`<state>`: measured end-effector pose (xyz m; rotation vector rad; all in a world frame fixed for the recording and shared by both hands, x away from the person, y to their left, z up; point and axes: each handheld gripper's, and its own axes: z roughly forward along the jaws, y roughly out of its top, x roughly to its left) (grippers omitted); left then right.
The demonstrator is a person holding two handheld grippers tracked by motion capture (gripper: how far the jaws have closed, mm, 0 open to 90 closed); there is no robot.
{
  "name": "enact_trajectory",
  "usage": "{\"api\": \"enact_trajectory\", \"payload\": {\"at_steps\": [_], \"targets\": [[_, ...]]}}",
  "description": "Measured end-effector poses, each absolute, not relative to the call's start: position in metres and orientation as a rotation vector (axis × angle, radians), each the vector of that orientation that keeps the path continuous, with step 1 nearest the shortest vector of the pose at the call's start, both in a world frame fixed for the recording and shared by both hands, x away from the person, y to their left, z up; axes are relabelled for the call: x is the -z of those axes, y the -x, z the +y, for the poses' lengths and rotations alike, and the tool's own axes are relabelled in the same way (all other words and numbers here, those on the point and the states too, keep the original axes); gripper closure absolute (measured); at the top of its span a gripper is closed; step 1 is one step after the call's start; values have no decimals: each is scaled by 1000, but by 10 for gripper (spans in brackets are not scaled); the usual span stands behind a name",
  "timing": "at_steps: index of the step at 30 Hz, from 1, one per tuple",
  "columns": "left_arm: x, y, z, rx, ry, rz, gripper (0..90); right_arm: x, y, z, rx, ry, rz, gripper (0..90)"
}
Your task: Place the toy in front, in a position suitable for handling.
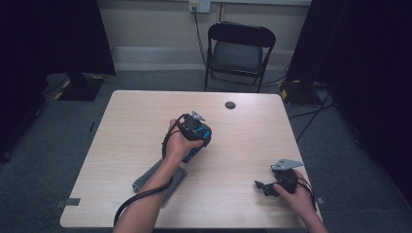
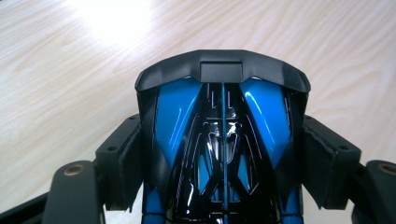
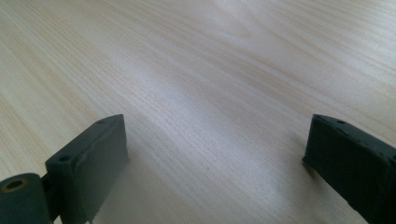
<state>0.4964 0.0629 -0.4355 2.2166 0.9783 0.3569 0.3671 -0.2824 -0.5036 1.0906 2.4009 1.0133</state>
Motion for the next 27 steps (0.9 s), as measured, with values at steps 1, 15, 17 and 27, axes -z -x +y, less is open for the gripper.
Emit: {"api": "enact_trajectory", "payload": {"at_steps": [1, 15, 17, 27], "targets": [[437, -500, 63, -350, -2226, 980, 255, 504, -367, -282, -1013, -1090, 2401, 50], [476, -529, 64, -315, -2270, 1011, 255, 504, -368, -283, -1017, -1084, 2407, 50], [479, -530, 64, -319, -2278, 1017, 255, 504, -368, -283, -1018, -1081, 2408, 49], [489, -530, 61, -331, -2288, 1016, 253, 504, -368, -283, -1017, -1081, 2407, 49]]}}
